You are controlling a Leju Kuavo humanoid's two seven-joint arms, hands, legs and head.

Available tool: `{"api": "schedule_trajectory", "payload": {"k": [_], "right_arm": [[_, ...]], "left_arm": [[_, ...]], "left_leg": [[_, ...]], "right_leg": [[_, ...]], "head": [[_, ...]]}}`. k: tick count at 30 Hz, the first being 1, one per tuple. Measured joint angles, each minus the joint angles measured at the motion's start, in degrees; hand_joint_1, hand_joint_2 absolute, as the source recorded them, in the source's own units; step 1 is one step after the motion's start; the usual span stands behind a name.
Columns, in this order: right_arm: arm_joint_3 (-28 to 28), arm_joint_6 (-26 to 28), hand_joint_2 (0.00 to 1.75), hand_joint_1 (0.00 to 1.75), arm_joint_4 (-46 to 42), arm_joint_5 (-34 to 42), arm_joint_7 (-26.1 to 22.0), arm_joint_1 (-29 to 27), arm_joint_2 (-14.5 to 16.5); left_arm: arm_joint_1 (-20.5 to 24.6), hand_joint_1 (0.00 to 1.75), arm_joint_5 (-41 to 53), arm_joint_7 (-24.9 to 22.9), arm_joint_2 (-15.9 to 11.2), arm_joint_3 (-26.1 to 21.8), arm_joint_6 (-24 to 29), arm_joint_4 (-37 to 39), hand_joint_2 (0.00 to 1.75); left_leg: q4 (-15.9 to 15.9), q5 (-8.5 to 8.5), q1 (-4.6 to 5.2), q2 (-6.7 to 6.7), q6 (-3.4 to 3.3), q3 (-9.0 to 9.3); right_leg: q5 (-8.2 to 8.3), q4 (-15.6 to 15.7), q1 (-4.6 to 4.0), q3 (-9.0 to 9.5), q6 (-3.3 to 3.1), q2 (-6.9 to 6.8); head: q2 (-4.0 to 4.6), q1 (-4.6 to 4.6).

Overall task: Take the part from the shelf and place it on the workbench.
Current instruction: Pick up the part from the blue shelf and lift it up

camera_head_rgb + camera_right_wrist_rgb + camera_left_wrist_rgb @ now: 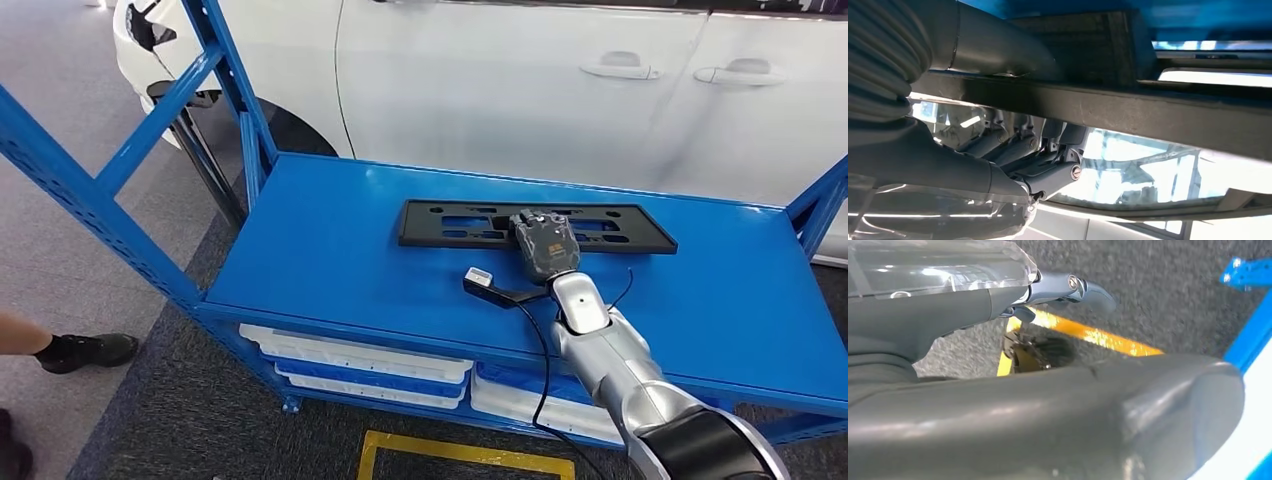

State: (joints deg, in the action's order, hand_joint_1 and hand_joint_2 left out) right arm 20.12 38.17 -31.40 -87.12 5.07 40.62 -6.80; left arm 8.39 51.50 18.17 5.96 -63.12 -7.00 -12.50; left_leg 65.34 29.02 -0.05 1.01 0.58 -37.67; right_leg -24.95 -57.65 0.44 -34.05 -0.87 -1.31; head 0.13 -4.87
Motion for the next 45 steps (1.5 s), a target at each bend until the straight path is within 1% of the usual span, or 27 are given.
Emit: {"api": "schedule_trajectory", "payload": {"k": [2, 3, 4, 5, 7, 8, 10, 12, 14, 17, 18, 19, 20, 22, 23, 24, 27, 29, 32, 33, 34, 35, 37, 39, 40, 43, 45], "right_arm": [[-0.2, -0.3, 1.75, 1.75, 0.1, 0.0, -0.2, -0.1, 0.0], [-0.2, -0.4, 1.75, 1.75, 0.1, 0.0, -0.3, -0.2, 0.0], [-0.3, -0.5, 1.75, 1.75, 0.1, -0.1, -0.4, -0.2, 0.0], [-0.3, -0.5, 1.75, 1.75, 0.1, -0.3, -0.4, -0.2, 0.0], [-0.3, -0.5, 1.75, 1.75, 0.1, -0.5, -0.5, -0.3, 0.0], [-0.4, -0.4, 1.75, 1.75, 0.1, -0.5, -0.6, -0.3, 0.0], [-0.4, -0.3, 1.75, 1.75, 0.1, -0.5, -0.8, -0.4, 0.0], [-0.7, -0.3, 1.75, 1.75, -0.1, -0.5, -1.0, -0.6, 0.0], [-0.9, -0.3, 1.75, 1.75, -0.3, -0.5, -1.4, -0.7, 0.0], [-1.2, -0.1, 1.75, 1.75, -0.3, -0.5, -2.0, -1.2, 0.4], [-1.3, 0.0, 1.75, 1.75, -0.4, -0.4, -2.2, -1.4, 0.5], [-1.3, 0.2, 1.75, 1.75, -0.5, -0.3, -2.5, -1.5, 0.6], [-1.4, 0.4, 1.75, 1.75, -0.8, -0.1, -2.8, -1.5, 0.6], [-1.5, 0.9, 1.75, 1.75, -1.5, 0.5, -3.9, -1.6, 0.6], [-1.6, 1.1, 1.75, 1.75, -2.0, 0.9, -4.5, -1.6, 0.6], [-1.6, 1.3, 1.75, 1.75, -2.7, 1.5, -5.3, -1.9, 0.7], [-1.7, 1.6, 1.75, 1.75, -6.7, 5.7, -9.3, -3.8, 0.7], [-2.0, 1.4, 1.75, 1.75, -10.7, 13.5, -15.1, -5.4, 0.5], [-2.1, -1.2, 1.75, 1.75, -17.6, 30.5, -25.9, -8.3, -0.5], [-2.1, -2.8, 1.75, 1.75, -20.3, 36.1, -29.1, -9.6, -0.8], [-2.1, -4.5, 1.75, 1.75, -23.1, 41.3, -31.9, -10.9, -1.1], [-2.1, -6.1, 1.75, 1.75, -26.0, 46.2, -34.5, -12.1, -1.4], [-2.1, -9.0, 1.75, 1.75, -31.7, 54.6, -38.8, -13.9, -1.6], [-2.0, -11.9, 1.75, 1.75, -38.1, 61.4, -41.2, -15.9, -1.8], [-2.0, -13.8, 1.75, 1.75, -41.9, 65.0, -41.8, -17.3, -2.0], [-1.9, -20.4, 1.75, 1.75, -52.6, 75.3, -42.3, -20.9, -2.1], [-2.1, -23.9, 1.75, 1.75, -58.3, 79.9, -42.4, -22.7, -2.0]], "left_arm": [[-0.1, 0.00, -0.1, 0.0, 0.0, 0.0, -0.1, 0.0, 0.00], [-0.1, 0.00, -0.1, 0.1, 0.0, 0.0, -0.2, 0.0, 0.00], [-0.2, 0.00, -0.1, 0.1, 0.0, 0.0, -0.2, 0.0, 0.00], [-0.2, 0.00, -0.2, 0.2, 0.0, 0.0, -0.3, 0.0, 0.00], [-0.1, 0.00, -0.3, 0.5, 0.0, 0.0, -0.6, 0.0, 0.00], [-0.1, 0.00, -0.3, 0.8, 0.0, 0.0, -0.9, 0.0, 0.00], [-0.1, 0.00, -0.3, 1.6, -0.1, 0.0, -1.9, 0.0, 0.00], [-0.1, 0.00, -0.3, 3.0, -0.1, 0.0, -3.1, 0.0, 0.87], [0.0, 0.00, -0.1, 4.7, -0.1, 0.2, -4.0, 0.0, 1.75], [0.1, 0.00, 0.1, 5.8, -0.2, 0.6, -4.6, 0.0, 1.75], [0.1, 0.00, 0.1, 5.9, -0.2, 0.7, -4.8, 0.0, 1.75], [0.0, 0.00, 0.1, 5.9, -0.2, 0.8, -4.8, 0.0, 1.75], [0.0, 0.00, 0.1, 5.9, -0.3, 0.9, -4.8, 0.0, 1.75], [0.0, 0.00, 0.2, 5.8, -0.3, 1.2, -4.5, 0.0, 1.75], [0.0, 0.00, 0.3, 5.9, -0.3, 1.3, -4.2, 0.0, 1.75], [0.0, 0.00, 0.4, 5.9, -0.3, 1.4, -3.8, 0.0, 1.75], [-0.1, 0.00, 0.6, 6.6, -0.4, 1.5, -2.5, 0.0, 1.75], [-0.1, 0.00, 0.5, 7.3, -0.5, 1.5, -1.5, 0.0, 1.75], [0.0, 0.00, 0.3, 7.0, -0.6, 1.5, -0.6, 0.0, 1.75], [0.0, 0.00, 0.2, 6.9, -0.6, 1.5, -0.5, 0.0, 1.75], [0.0, 0.00, 0.1, 6.7, -0.6, 1.5, -0.5, 0.0, 1.75], [0.0, 0.00, 0.0, 6.7, -0.7, 1.5, -0.5, 0.0, 1.75], [0.1, 0.00, -0.3, 6.6, -0.9, 1.5, -0.6, 0.0, 1.75], [0.2, 0.00, -0.4, 6.5, -1.2, 1.5, -0.5, 0.0, 1.75], [0.2, 0.00, -0.5, 6.5, -1.3, 1.5, -0.5, 0.0, 1.75], [-0.1, 0.00, -0.9, 6.5, -1.5, 1.5, -0.3, 0.0, 1.75], [-0.1, 0.00, -1.0, 6.6, -1.5, 1.5, -0.2, 0.0, 1.75]], "left_leg": [[7.4, 2.89, -0.04, -0.03, 0.19, -3.67], [9.2, 3.06, -0.05, -0.03, 0.22, -4.66], [8.8, 2.15, -0.04, -0.03, 0.19, -4.57], [6.1, 0.33, -0.04, -0.02, 0.09, -3.36], [-1.9, -3.29, 0.00, 0.20, -0.30, 0.45], [-4.8, -4.30, 0.03, 0.32, -0.59, 1.84], [-6.9, -4.56, 0.18, 0.45, -1.16, 2.71], [-7.2, -4.81, 0.10, 0.29, -1.83, 2.85], [-7.6, -5.14, -0.09, 0.16, -2.42, 3.11], [-7.7, -5.22, -0.06, 0.09, -2.67, 3.13], [-7.7, -5.20, -0.05, 0.09, -2.67, 3.13], [-7.7, -5.17, -0.06, 0.10, -2.64, 3.14], [-7.6, -5.13, -0.09, 0.12, -2.57, 3.18], [-7.3, -4.90, -0.06, 0.16, -2.21, 3.18], [-7.2, -4.79, 0.01, 0.17, -1.93, 3.08], [-7.1, -4.73, 0.09, 0.15, -1.61, 2.97], [-7.1, -4.66, 0.02, 0.11, -0.61, 2.82], [-4.8, -2.95, -0.10, 0.04, -0.03, 1.85], [5.9, 2.47, -0.15, -0.06, 0.35, -3.02], [8.9, 3.35, -0.15, -0.07, 0.39, -4.48], [9.8, 3.10, -0.15, -0.07, 0.35, -4.96], [8.5, 1.84, -0.15, -0.08, 0.26, -4.37], [0.8, -2.08, -0.14, 0.05, -0.15, -0.65], [-5.3, -4.17, -0.01, 0.31, -0.68, 2.34], [-6.4, -4.24, 0.09, 0.42, -0.92, 2.83], [-7.1, -4.39, 0.10, 0.23, -1.71, 3.18], [-7.7, -4.63, -0.14, 0.01, -2.28, 3.56]], "right_leg": [[-0.05, 0.0, -0.21, 0.05, -0.28, -0.09], [-0.07, 0.0, -0.27, 0.08, -0.32, -0.06], [-0.09, 0.0, -0.31, 0.15, -0.31, 0.00], [-0.13, -0.1, -0.32, 0.25, -0.25, 0.09], [-0.34, -0.3, -0.42, 0.35, 0.05, 0.28], [-0.44, -0.5, -0.50, 0.31, 0.27, 0.39], [-0.51, -0.6, -0.62, 0.17, 0.78, 0.56], [-0.61, -0.6, -0.51, 0.17, 1.33, 0.63], [-2.40, -3.2, -0.31, -0.90, 1.85, 0.67], [-7.55, -14.0, 0.19, -5.86, 2.40, 0.70], [-8.10, -16.5, 0.35, -7.05, 2.53, 0.70], [-7.46, -16.7, 0.51, -7.21, 2.61, 0.69], [-5.83, -14.6, 0.65, -6.23, 2.64, 0.67], [-2.03, -6.7, 0.79, -2.44, 2.53, 0.29], [-1.02, -3.5, 0.69, -0.97, 2.34, 0.09], [-0.66, -1.6, 0.52, -0.15, 2.12, -0.08], [-0.68, -0.7, 0.26, -0.01, 1.21, -0.10], [-0.50, -0.3, 0.33, 0.18, 0.40, -0.26], [-0.59, -0.2, 0.04, 0.36, -0.29, -0.39], [-0.67, -0.2, -0.10, 0.43, -0.39, -0.38], [-0.76, -0.3, -0.21, 0.53, -0.45, -0.34], [-0.88, -0.3, -0.28, 0.67, -0.46, -0.24], [-1.22, -0.5, -0.30, 0.99, -0.31, 0.06], [-1.52, -0.8, -0.44, 0.99, 0.09, 0.35], [-1.58, -0.8, -0.45, 0.91, 0.34, 0.43], [-1.89, -1.0, -0.35, 0.80, 1.16, 0.67], [-4.01, -4.2, -0.24, -0.56, 1.64, 0.82]], "head": [[0.00, -0.01], [0.00, -0.01], [0.00, -0.01], [0.00, -0.01], [0.00, -0.01], [0.00, -0.01], [0.00, -0.01], [0.00, -0.01], [0.00, 0.00], [0.00, 0.01], [0.00, 0.01], [0.00, 0.01], [0.00, 0.01], [0.00, 0.01], [0.00, 0.00], [0.00, 0.00], [0.00, -0.01], [0.00, -0.01], [0.00, -0.01], [0.00, -0.01], [0.00, -0.01], [0.00, -0.01], [0.00, -0.01], [0.00, -0.01], [0.00, -0.01], [0.00, -0.01], [0.00, -0.01]]}}
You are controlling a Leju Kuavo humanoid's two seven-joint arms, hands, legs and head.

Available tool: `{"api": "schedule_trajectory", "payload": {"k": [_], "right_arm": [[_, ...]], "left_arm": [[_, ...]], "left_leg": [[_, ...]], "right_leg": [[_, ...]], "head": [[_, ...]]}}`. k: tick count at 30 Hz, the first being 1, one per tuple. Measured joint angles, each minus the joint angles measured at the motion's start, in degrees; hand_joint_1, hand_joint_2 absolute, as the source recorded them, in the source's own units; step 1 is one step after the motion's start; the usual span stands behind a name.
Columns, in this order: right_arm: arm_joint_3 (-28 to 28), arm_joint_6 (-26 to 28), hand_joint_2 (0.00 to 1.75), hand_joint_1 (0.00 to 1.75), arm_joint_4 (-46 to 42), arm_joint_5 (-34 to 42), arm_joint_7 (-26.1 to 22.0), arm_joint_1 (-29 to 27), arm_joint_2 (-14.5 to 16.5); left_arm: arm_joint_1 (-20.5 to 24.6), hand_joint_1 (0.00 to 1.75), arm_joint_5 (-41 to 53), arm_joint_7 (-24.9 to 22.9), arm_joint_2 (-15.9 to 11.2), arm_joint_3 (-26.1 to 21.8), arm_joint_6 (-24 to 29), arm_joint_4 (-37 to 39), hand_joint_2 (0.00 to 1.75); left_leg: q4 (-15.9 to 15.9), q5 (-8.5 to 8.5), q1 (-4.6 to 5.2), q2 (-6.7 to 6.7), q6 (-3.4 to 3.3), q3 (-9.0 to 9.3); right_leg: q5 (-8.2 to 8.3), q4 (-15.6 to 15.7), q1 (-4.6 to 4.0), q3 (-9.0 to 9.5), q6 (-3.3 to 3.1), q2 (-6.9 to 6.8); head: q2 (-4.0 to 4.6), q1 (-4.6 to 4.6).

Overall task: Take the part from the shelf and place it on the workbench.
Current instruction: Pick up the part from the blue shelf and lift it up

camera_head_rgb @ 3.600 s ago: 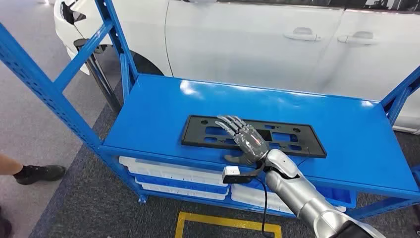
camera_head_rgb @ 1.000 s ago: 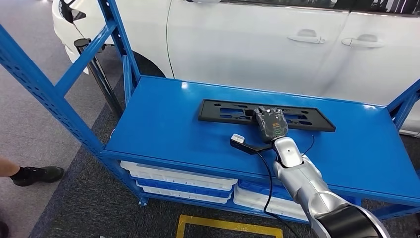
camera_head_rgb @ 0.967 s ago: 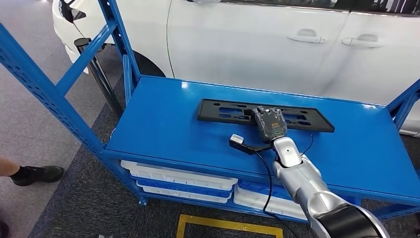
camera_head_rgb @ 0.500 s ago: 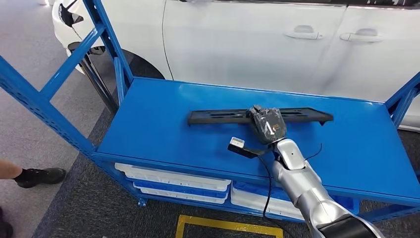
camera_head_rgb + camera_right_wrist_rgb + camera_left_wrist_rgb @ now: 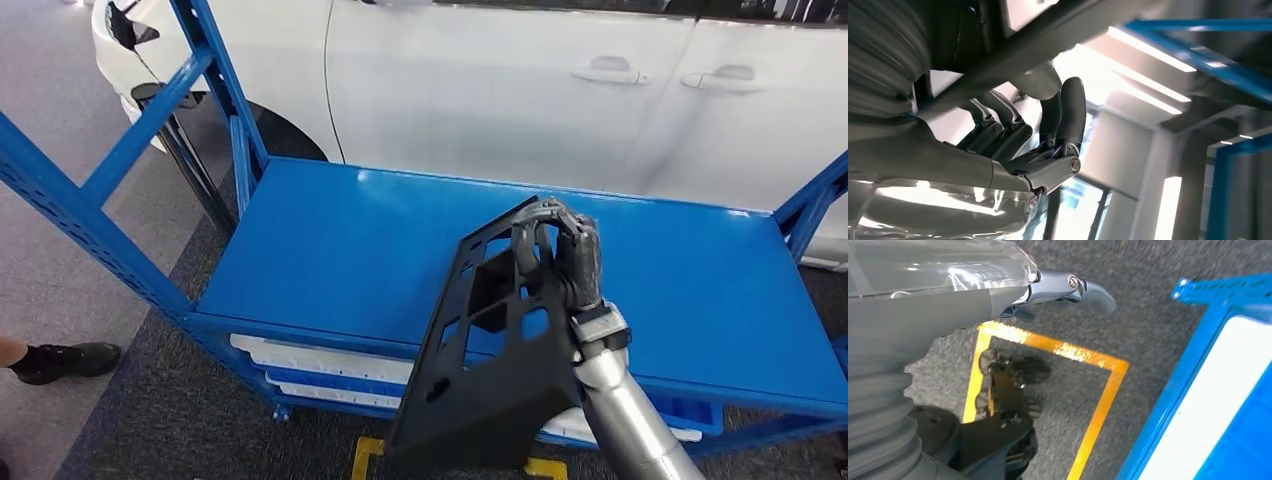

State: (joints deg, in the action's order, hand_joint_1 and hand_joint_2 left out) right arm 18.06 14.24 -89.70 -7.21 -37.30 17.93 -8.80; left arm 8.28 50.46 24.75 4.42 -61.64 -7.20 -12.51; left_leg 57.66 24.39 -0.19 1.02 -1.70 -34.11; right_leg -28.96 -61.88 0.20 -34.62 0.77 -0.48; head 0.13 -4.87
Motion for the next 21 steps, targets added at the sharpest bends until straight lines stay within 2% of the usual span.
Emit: {"api": "schedule_trajectory", "payload": {"k": [2, 3, 4, 5, 6, 8, 9, 10, 13, 14, 16, 18, 19, 20, 21], "right_arm": [[-0.2, -3.7, 1.75, 1.75, -5.1, 3.9, 0.0, -1.8, 0.1], [-0.3, -5.7, 1.75, 1.75, -7.3, 5.6, 0.0, -2.7, 0.1], [-0.5, -7.7, 1.75, 1.75, -9.2, 7.2, 0.0, -3.6, 0.1], [-0.6, -9.2, 1.75, 1.75, -10.8, 8.5, 0.0, -4.4, 0.1], [-0.9, -10.5, 1.75, 1.75, -12.2, 9.5, 0.0, -5.1, 0.0], [-1.6, -12.4, 1.75, 1.75, -14.6, 10.9, 0.0, -5.9, -0.9], [-1.8, -13.3, 1.75, 1.75, -15.9, 11.3, 0.0, -6.2, -1.7], [-2.0, -14.1, 1.75, 1.75, -16.9, 11.5, 0.0, -6.4, -2.7], [-2.2, -16.2, 1.75, 1.75, -19.3, 11.4, 0.0, -7.1, -7.2], [-2.2, -16.9, 1.75, 1.75, -20.0, 11.3, 0.0, -7.2, -9.3], [-2.0, -18.1, 1.75, 1.75, -21.4, 11.0, 0.0, -7.2, -14.3], [-1.3, -19.0, 1.75, 1.75, -22.8, 10.7, 0.0, -7.0, -20.0], [-0.9, -19.2, 1.75, 1.75, -23.4, 10.4, 0.0, -6.8, -22.5], [-0.5, -19.4, 1.75, 1.75, -23.9, 10.2, 0.1, -6.5, -24.8], [-0.2, -19.4, 1.75, 1.75, -24.4, 9.9, 0.1, -6.1, -26.5]], "left_arm": [[0.0, 0.00, 0.0, 0.2, 0.0, 0.0, 0.0, 0.0, 1.75], [0.0, 0.00, 0.0, 0.3, 0.0, 0.0, 0.0, 0.0, 1.75], [0.0, 0.00, 0.0, 0.3, 0.0, 0.0, 0.0, 0.0, 1.75], [0.0, 0.00, 0.0, 0.3, 0.0, 0.0, 0.0, 0.0, 1.75], [0.0, 0.00, 0.0, 0.3, 0.0, 0.0, 0.0, 0.0, 1.75], [0.1, 0.00, 0.1, 0.2, 0.1, 0.2, 0.0, 0.0, 1.75], [0.1, 0.00, 0.1, 0.2, 0.1, 0.2, 0.0, 0.0, 1.75], [0.1, 0.00, 0.1, 0.2, 0.1, 0.2, 0.1, 0.0, 1.75], [0.2, 0.00, -0.1, 0.6, 0.1, 0.3, 0.1, 0.0, 1.75], [0.2, 0.00, -0.2, 0.9, 0.1, 0.4, -0.1, 0.0, 1.75], [0.3, 0.00, -0.2, 1.5, 0.3, 0.5, -0.6, 0.0, 1.75], [0.3, 0.00, -0.2, 2.0, 0.4, 0.6, -1.2, 0.0, 1.75], [0.3, 0.00, -0.1, 2.2, 0.5, 0.8, -1.5, 0.0, 1.75], [0.3, 0.00, -0.1, 2.3, 0.5, 0.9, -1.8, 0.0, 1.75], [0.4, 0.00, 0.0, 2.3, 0.5, 1.1, -2.0, 0.0, 1.75]], "left_leg": [[-0.1, 0.03, 0.01, -0.11, -0.25, 0.10], [-0.1, 0.07, 0.03, -0.14, -0.29, 0.11], [0.0, 0.11, 0.04, -0.17, -0.28, 0.13], [0.0, 0.15, 0.02, -0.20, -0.23, 0.15], [0.1, 0.22, 0.00, -0.21, -0.13, 0.18], [0.5, 0.48, 0.08, -0.22, 0.27, 0.17], [0.6, 0.61, 0.17, -0.24, 0.54, 0.14], [0.7, 0.72, 0.26, -0.30, 0.81, 0.13], [0.7, 0.89, 0.19, -0.46, 1.68, 0.21], [1.4, 1.50, 0.14, -0.47, 1.98, -0.05], [6.5, 4.71, 0.06, -0.48, 2.48, -2.21], [14.5, 8.50, 0.07, -0.49, 2.77, -5.84], [17.0, 9.18, 0.09, -0.49, 2.77, -7.00], [17.4, 8.73, 0.12, -0.49, 2.66, -7.13], [15.4, 7.29, 0.17, -0.48, 2.44, -6.15]], "right_leg": [[-3.55, -7.3, 0.27, -3.51, 0.28, 0.11], [-4.72, -10.8, 0.40, -5.32, 0.40, 0.14], [-4.88, -12.7, 0.52, -6.41, 0.49, 0.15], [-3.93, -12.4, 0.64, -6.44, 0.56, 0.15], [-2.06, -9.6, 0.74, -5.24, 0.56, 0.12], [1.61, -1.5, 0.72, -1.35, 0.38, -0.26], [2.58, 1.4, 0.63, 0.03, 0.19, -0.35], [2.87, 2.9, 0.51, 0.70, -0.01, -0.39], [3.05, 3.5, 0.40, 0.84, -0.89, -0.18], [3.19, 3.7, 0.45, 0.94, -1.23, -0.25], [3.35, 4.0, 0.51, 1.09, -1.70, -0.51], [3.32, 3.9, 0.33, 1.04, -1.88, -0.71], [3.31, 3.9, 0.24, 1.01, -1.91, -0.75], [3.30, 3.8, 0.18, 0.98, -1.92, -0.76], [3.29, 3.8, 0.14, 1.00, -1.91, -0.75]], "head": [[0.00, 0.00], [0.00, 0.00], [0.00, 0.01], [0.00, 0.01], [0.00, 0.01], [0.00, 0.00], [0.00, 0.00], [0.00, 0.00], [0.00, 0.00], [0.00, 0.00], [0.00, 0.00], [0.00, 0.00], [0.00, 0.00], [0.00, 0.00], [0.00, 0.00]]}}
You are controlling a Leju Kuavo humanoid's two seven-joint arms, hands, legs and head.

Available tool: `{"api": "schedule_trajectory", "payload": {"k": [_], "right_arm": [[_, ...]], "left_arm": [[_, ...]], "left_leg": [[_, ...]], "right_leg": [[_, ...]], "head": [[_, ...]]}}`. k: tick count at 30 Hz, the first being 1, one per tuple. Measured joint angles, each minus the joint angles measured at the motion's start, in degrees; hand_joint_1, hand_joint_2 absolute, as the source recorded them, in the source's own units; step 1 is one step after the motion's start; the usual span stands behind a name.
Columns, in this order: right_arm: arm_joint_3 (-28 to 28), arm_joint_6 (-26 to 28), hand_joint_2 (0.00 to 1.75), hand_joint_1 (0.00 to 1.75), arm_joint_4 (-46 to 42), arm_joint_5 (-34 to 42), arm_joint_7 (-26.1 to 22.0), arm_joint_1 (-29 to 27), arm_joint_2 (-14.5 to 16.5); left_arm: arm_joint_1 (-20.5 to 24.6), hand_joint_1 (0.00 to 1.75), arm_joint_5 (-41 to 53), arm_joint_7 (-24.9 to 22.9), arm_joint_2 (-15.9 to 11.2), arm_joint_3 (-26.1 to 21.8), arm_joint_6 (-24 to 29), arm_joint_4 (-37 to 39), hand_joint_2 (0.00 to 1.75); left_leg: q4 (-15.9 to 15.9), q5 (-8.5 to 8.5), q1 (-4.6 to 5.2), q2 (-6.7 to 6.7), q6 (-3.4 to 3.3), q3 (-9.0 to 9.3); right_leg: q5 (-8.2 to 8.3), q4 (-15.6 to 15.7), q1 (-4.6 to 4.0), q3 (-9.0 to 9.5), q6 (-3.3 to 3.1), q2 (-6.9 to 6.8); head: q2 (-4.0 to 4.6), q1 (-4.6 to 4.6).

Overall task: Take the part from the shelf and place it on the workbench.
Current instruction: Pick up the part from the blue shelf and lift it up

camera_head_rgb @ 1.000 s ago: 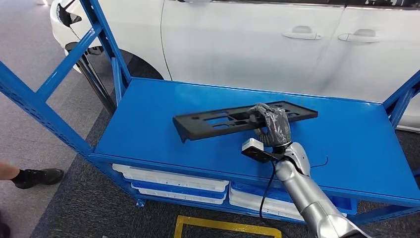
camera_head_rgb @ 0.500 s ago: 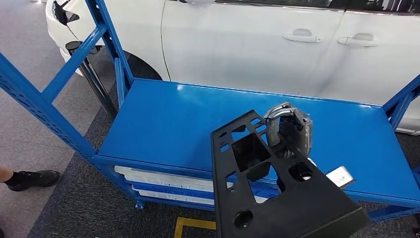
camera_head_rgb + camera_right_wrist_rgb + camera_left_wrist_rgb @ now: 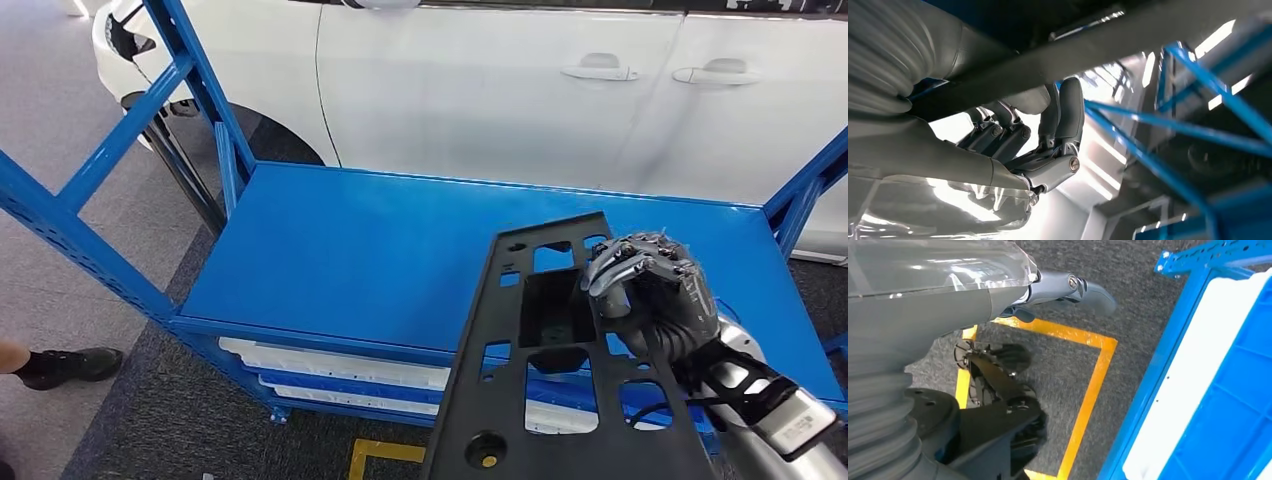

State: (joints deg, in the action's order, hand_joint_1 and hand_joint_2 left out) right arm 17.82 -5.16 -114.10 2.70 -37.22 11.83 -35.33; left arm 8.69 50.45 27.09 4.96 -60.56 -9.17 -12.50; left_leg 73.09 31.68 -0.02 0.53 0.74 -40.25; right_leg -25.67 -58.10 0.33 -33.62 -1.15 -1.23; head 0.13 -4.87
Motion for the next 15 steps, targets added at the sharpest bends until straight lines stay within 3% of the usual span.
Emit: {"api": "schedule_trajectory", "payload": {"k": [2, 4, 11, 15], "right_arm": [[0.4, 0.0, 1.75, 1.75, -0.7, -0.3, 0.0, 0.9, -2.5], [0.5, 0.0, 1.75, 1.75, -1.1, -0.4, 0.1, 1.9, -3.6], [0.6, 0.0, 1.75, 1.75, -1.2, -0.4, 0.2, 3.1, -3.8], [2.4, -0.5, 1.75, 1.75, 0.3, 2.4, 3.4, 7.8, -3.3]], "left_arm": [[0.4, 0.00, 0.1, 0.0, 0.0, 0.2, -0.3, 0.0, 1.75], [0.9, 0.00, 0.1, 0.0, 0.0, 0.3, -0.4, 0.0, 1.75], [1.1, 0.00, 0.1, 0.0, 0.0, 0.4, -0.4, 0.0, 1.75], [1.7, 0.00, -0.1, 0.5, 0.5, 0.6, 0.2, 0.0, 1.75]], "left_leg": [[-8.4, -3.77, 0.33, 0.11, -0.77, 4.19], [-14.3, -5.73, 0.77, 0.21, -1.47, 6.98], [-15.3, -5.99, 1.04, 0.19, -2.03, 7.19], [-16.9, -7.53, 0.53, 0.02, -3.18, 7.43]], "right_leg": [[-0.03, -0.1, -0.03, 0.12, 0.09, 0.03], [-0.02, -0.1, -0.01, 0.12, 0.44, 0.14], [0.16, 0.0, 0.12, 0.06, 1.12, 0.20], [-6.99, -15.3, 1.31, -6.78, 2.80, 0.67]], "head": [[0.00, 0.00], [0.00, 0.00], [0.00, 0.00], [0.00, 0.00]]}}
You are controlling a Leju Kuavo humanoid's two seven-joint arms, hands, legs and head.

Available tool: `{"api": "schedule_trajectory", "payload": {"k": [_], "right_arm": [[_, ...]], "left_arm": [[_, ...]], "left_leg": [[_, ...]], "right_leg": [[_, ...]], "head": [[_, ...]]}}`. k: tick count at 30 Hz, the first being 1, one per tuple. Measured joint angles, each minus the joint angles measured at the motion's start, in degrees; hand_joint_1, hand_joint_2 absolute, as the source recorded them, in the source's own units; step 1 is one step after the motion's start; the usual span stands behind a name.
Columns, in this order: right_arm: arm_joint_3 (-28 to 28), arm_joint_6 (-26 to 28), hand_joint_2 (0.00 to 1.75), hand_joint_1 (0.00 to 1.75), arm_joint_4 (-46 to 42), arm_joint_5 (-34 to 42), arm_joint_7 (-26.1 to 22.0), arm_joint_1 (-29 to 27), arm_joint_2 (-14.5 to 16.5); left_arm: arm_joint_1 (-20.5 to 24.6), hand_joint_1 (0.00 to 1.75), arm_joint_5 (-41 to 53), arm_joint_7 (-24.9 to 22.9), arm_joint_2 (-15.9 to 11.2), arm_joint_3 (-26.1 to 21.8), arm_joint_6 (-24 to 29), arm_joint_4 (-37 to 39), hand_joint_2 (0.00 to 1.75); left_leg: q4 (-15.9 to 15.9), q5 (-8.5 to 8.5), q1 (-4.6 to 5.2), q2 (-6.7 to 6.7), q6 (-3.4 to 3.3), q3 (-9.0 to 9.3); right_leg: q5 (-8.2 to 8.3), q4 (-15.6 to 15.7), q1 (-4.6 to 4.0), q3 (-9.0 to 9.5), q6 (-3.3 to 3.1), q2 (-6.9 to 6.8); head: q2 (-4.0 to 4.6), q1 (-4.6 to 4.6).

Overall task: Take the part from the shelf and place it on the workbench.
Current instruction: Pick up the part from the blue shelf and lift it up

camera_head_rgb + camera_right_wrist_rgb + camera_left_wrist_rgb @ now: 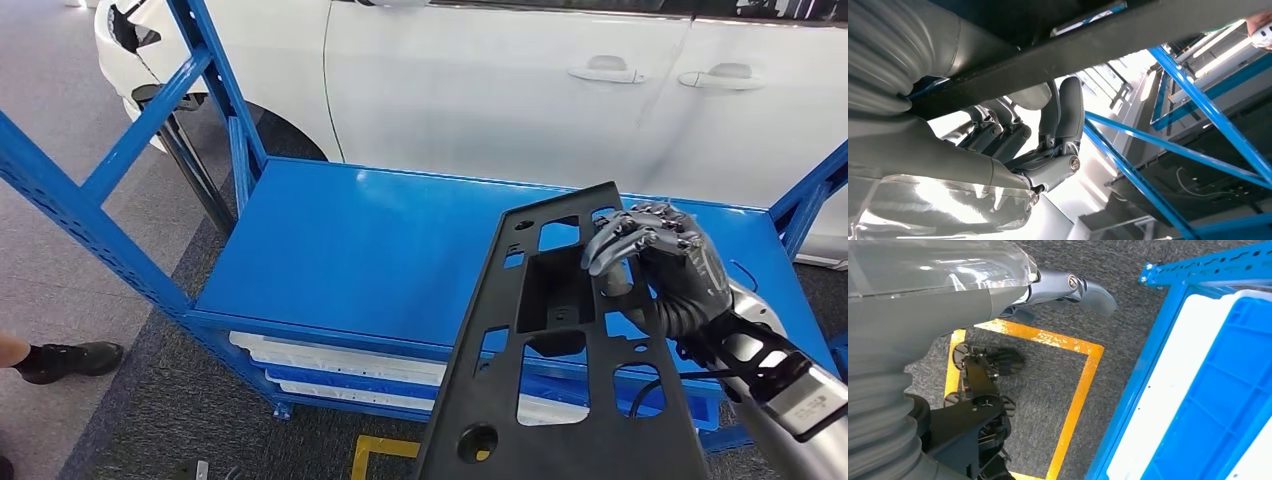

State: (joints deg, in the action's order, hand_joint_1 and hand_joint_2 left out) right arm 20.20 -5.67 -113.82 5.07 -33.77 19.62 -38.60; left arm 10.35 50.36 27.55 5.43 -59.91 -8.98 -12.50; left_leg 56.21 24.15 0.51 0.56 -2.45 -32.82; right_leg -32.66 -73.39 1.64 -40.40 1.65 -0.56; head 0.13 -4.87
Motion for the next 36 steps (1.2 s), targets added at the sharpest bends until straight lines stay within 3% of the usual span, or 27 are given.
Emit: {"api": "schedule_trajectory", "payload": {"k": [1, 3, 5, 8, 10, 11, 13, 15, 16, 19, 21, 25, 27, 29, 30, 31, 32, 34, 36], "right_arm": [[0.6, -0.2, 1.75, 1.75, 0.5, 0.7, 0.8, 1.1, 0.4], [1.5, -0.5, 1.75, 1.75, 1.5, 2.2, 2.7, 3.6, 1.7], [2.5, -0.6, 1.75, 1.75, 2.9, 3.8, 5.1, 6.7, 3.5], [4.0, -0.4, 1.75, 1.75, 5.7, 5.3, 8.4, 11.6, 6.6], [4.9, 0.0, 1.75, 1.75, 8.0, 5.1, 9.8, 14.4, 8.5], [5.3, 0.3, 1.75, 1.75, 9.1, 4.9, 10.2, 15.7, 9.1], [6.4, 1.0, 1.75, 1.75, 11.9, 3.7, 10.6, 17.9, 10.0], [7.8, 2.0, 1.75, 1.75, 15.0, 1.6, 10.7, 19.6, 10.3], [8.6, 2.5, 1.75, 1.75, 16.8, 0.4, 10.6, 20.5, 10.3], [10.5, 3.9, 1.75, 1.75, 22.0, -2.5, 10.3, 23.3, 10.3], [11.3, 4.7, 1.75, 1.75, 25.6, -3.4, 10.1, 25.2, 10.3], [12.1, 6.3, 1.75, 1.75, 31.0, -4.0, 9.6, 28.8, 10.7], [12.0, 6.6, 1.75, 1.75, 32.1, -3.5, 9.4, 30.3, 11.1], [11.8, 6.8, 1.75, 1.75, 32.1, -2.8, 9.5, 30.9, 11.6], [11.5, 6.8, 1.75, 1.75, 31.8, -2.4, 9.7, 31.0, 12.0], [11.2, 6.8, 1.75, 1.75, 31.2, -2.1, 10.0, 31.1, 12.5], [10.7, 6.8, 1.75, 1.75, 30.5, -1.8, 10.3, 31.3, 13.1], [9.6, 6.7, 1.75, 1.75, 29.0, -1.4, 10.9, 32.0, 14.7], [8.5, 6.7, 1.75, 1.75, 27.7, -1.0, 11.2, 32.6, 16.6]], "left_arm": [[0.0, 0.00, 0.0, 0.1, 0.1, 0.0, 0.1, 0.0, 1.75], [0.0, 0.00, -0.1, 0.4, 0.2, 0.0, 0.2, 0.0, 1.75], [0.2, 0.00, 0.0, 0.7, 0.2, 0.1, 0.2, 0.0, 1.75], [0.5, 0.00, 0.2, 0.7, 0.3, 0.4, 0.1, 0.0, 1.75], [0.8, 0.00, 0.5, 0.6, 0.4, 0.8, 0.1, 0.0, 1.75], [1.0, 0.00, 0.7, 0.5, 0.5, 0.9, 0.1, 0.0, 1.75], [1.3, 0.00, 1.1, 0.3, 0.7, 1.2, 0.0, 0.0, 1.75], [1.3, 0.00, 1.4, 0.0, 0.9, 1.4, -0.1, 0.0, 1.75], [1.4, 0.00, 1.6, -0.1, 0.9, 1.6, -0.2, 0.0, 1.75], [2.0, 0.00, 1.9, -0.2, 0.9, 2.2, -0.5, 0.0, 1.75], [2.4, 0.00, 2.0, -0.2, 0.9, 2.5, -0.7, 0.0, 1.75], [3.0, 0.00, 2.3, -0.1, 0.9, 2.9, -1.0, 0.0, 1.75], [3.4, 0.00, 2.4, 0.0, 0.9, 3.2, -1.0, 0.0, 1.75], [3.6, 0.00, 2.3, -0.1, 0.9, 3.4, -1.0, 0.0, 1.75], [3.5, 0.00, 2.3, -0.1, 1.0, 3.5, -1.0, 0.0, 1.75], [3.4, 0.00, 2.2, -0.2, 1.0, 3.5, -1.0, 0.0, 1.75], [3.2, 0.00, 2.1, -0.2, 1.0, 3.6, -1.0, 0.0, 1.75], [3.0, 0.00, 1.9, -0.3, 1.0, 3.6, -1.0, 0.0, 1.75], [2.8, 0.00, 1.7, -0.3, 1.0, 3.6, -1.0, 0.0, 1.75]], "left_leg": [[0.2, 0.08, -0.06, 0.01, 0.14, -0.10], [0.9, 0.41, -0.19, 0.04, 0.67, -0.36], [1.7, 0.72, -0.09, 0.01, 1.45, -0.98], [2.0, 0.59, -0.09, -0.11, 2.48, -1.76], [3.7, 1.79, -0.42, -0.12, 3.11, -2.50], [6.1, 3.27, -0.53, -0.12, 3.38, -3.56], [14.0, 7.19, -0.57, -0.12, 3.61, -7.20], [19.5, 8.75, -0.52, -0.11, 3.42, -9.99], [19.0, 7.83, -0.43, -0.10, 3.20, -9.85], [7.6, 1.96, 0.02, 0.13, 2.42, -4.69], [2.9, 0.28, 0.40, 0.47, 1.84, -2.86], [1.6, -0.58, 0.53, 1.14, 0.45, -2.49], [1.0, -1.14, 0.33, 1.50, -0.04, -2.25], [1.0, -1.25, 0.31, 1.74, -0.18, -2.30], [1.1, -1.23, 0.27, 1.86, -0.19, -2.29], [1.3, -1.19, 0.20, 1.97, -0.16, -2.29], [1.5, -1.08, 0.10, 2.04, -0.06, -2.30], [2.2, -0.71, -0.03, 2.09, 0.36, -2.49], [2.9, -0.54, 0.02, 2.03, 0.96, -3.11]], "right_leg": [[1.28, 1.1, 0.35, 0.63, 0.26, -0.03], [4.76, 8.1, 0.89, 4.21, 0.76, -0.21], [6.05, 13.2, 0.79, 6.50, 0.70, -0.32], [6.17, 14.0, 0.37, 6.30, -0.45, -0.19], [6.43, 14.2, 0.22, 6.20, -1.30, -0.44], [6.54, 14.3, 0.12, 6.18, -1.66, -0.63], [6.64, 14.4, -0.25, 6.05, -2.14, -0.94], [6.69, 14.3, -0.71, 5.96, -2.34, -1.08], [6.70, 14.3, -0.86, 5.96, -2.37, -1.12], [6.68, 14.2, -1.05, 6.06, -2.26, -1.24], [6.71, 14.2, -1.07, 6.01, -1.85, -1.36], [6.05, 13.6, -0.84, 5.60, -0.78, -1.87], [3.20, 8.8, -0.81, 3.46, -0.80, -1.27], [0.03, 0.9, -0.77, -0.02, -0.75, -0.30], [-0.42, -1.7, -0.68, -1.21, -0.65, -0.12], [0.25, -2.0, -0.56, -1.41, -0.55, -0.08], [2.01, 0.2, -0.43, -0.48, -0.48, -0.10], [5.96, 7.5, -0.37, 2.85, -0.37, -0.45], [7.37, 12.4, -0.63, 4.80, -0.59, -0.76]], "head": [[0.00, 0.00], [0.00, 0.01], [0.00, -0.01], [0.00, -0.04], [0.00, -0.04], [0.00, -0.04], [0.00, -0.04], [0.00, -0.04], [0.00, -0.04], [0.00, -0.04], [0.00, -0.04], [0.00, -0.04], [0.00, -0.03], [0.00, -0.02], [0.00, -0.02], [0.00, -0.02], [0.00, -0.02], [0.00, -0.02], [0.00, -0.03]]}}
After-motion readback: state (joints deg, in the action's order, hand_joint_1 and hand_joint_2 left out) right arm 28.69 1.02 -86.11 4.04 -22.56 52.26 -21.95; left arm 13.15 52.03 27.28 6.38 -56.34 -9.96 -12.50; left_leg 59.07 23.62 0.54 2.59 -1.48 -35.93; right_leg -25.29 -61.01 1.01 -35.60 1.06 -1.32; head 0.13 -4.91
